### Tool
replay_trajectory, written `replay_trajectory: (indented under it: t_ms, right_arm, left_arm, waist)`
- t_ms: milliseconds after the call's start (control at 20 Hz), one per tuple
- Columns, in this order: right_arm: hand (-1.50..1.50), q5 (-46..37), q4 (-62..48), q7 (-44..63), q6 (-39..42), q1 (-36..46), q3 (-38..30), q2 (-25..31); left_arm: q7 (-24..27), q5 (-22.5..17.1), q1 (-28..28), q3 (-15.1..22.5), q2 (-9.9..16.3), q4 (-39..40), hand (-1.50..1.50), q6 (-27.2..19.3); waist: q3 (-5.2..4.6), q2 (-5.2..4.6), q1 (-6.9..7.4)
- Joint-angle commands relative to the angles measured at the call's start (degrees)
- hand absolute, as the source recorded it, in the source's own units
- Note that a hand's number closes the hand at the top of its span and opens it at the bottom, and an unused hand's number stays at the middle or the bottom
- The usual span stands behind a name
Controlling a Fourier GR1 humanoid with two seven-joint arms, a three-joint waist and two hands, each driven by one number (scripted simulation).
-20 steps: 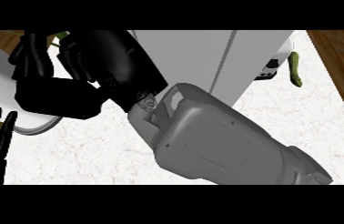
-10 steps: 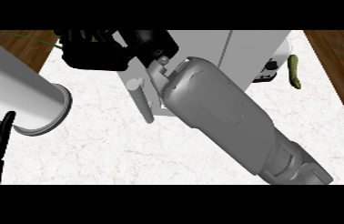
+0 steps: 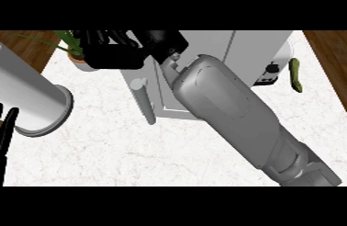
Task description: Pick up the wine, place it into the cabinet and close the cabinet
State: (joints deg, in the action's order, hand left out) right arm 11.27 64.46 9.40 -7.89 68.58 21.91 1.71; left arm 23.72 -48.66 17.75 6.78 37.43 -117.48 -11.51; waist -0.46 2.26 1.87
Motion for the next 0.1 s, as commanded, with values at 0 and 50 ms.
replay_trajectory:
  t_ms: [0,50]
  right_arm:
    - [1.50,-1.88,-7.92,-1.31,-0.86,-1.02,-3.64,4.55]
    - [1.50,-2.41,-9.08,-0.93,-2.09,0.48,-3.87,3.49]
  left_arm:
    - [-1.64,-2.14,-0.79,-2.30,0.65,0.57,-1.50,0.90]
    - [-2.19,-1.23,-2.64,-1.91,0.38,0.16,-1.50,-1.19]
  waist:
    - [0.40,-2.78,-0.58]
    - [0.41,-2.94,-0.61]
